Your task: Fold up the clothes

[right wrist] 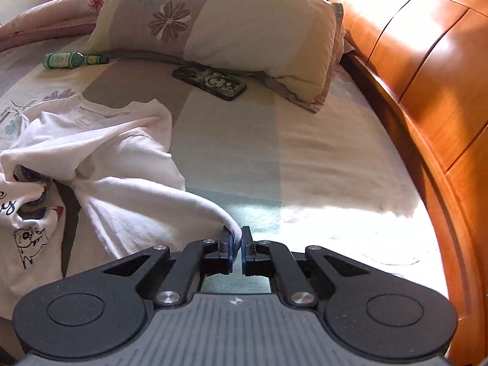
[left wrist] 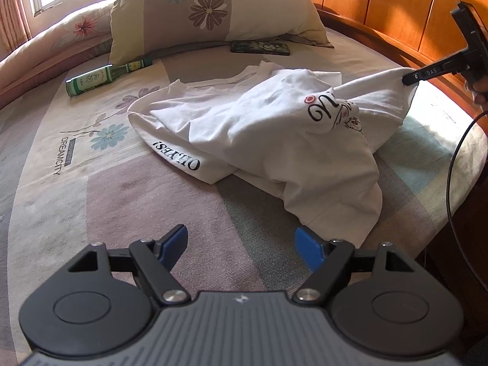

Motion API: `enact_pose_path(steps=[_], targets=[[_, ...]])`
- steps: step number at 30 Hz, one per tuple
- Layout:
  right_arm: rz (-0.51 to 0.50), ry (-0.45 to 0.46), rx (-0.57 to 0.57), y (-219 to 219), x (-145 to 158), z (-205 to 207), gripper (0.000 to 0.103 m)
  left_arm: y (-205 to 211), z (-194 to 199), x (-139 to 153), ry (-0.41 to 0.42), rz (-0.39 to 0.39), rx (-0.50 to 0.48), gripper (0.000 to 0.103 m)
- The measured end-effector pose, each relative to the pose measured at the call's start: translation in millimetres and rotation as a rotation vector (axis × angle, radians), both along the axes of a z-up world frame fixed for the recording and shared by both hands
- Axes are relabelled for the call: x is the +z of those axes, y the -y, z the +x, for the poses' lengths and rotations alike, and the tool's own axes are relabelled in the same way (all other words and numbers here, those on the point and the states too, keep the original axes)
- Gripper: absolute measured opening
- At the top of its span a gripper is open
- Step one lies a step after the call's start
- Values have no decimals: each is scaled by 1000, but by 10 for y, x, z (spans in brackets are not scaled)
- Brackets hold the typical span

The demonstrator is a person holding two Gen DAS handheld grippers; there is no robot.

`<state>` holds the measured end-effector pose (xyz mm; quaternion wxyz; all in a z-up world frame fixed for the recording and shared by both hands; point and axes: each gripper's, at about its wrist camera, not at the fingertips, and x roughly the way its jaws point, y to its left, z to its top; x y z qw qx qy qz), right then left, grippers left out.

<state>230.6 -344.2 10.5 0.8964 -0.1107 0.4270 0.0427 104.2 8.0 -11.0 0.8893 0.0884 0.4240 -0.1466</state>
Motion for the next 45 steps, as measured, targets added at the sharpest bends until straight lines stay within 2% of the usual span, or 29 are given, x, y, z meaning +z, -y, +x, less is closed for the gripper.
enact_pose_path(steps=[6,9,10,14,18,20,25,30,37,40,45], targets=[[-153,88,-99,108,114,289,7,-17,-9,13,3,0,5,79],[-77,50,-135,172,85,378,11,-25,-12,23,10,4,4,79],[-41,49,-128,157,79,345,15,-34,-11,23,11,4,4,79],[18,56,-72,-39,63,126,44,-63,25,-6,3,6,13,79],[74,57,25,-298,129,-147,61,-88,66,-39,-6,9,21,79],[102,56,88,-455,173,-270,74,-100,86,-55,-11,11,26,79],[192,47,331,-1038,326,-582,90,-126,112,-90,-17,32,41,79],[309,29,577,-1647,429,-869,102,-260,98,-101,-17,79,63,79],[283,-69,721,-2426,100,-840,103,-553,63,-103,-25,106,140,80],[184,-60,668,-2515,-49,-646,102,-626,31,-112,-29,116,155,83],[70,24,546,-2142,-83,-336,101,-662,104,-159,-40,116,151,83]])
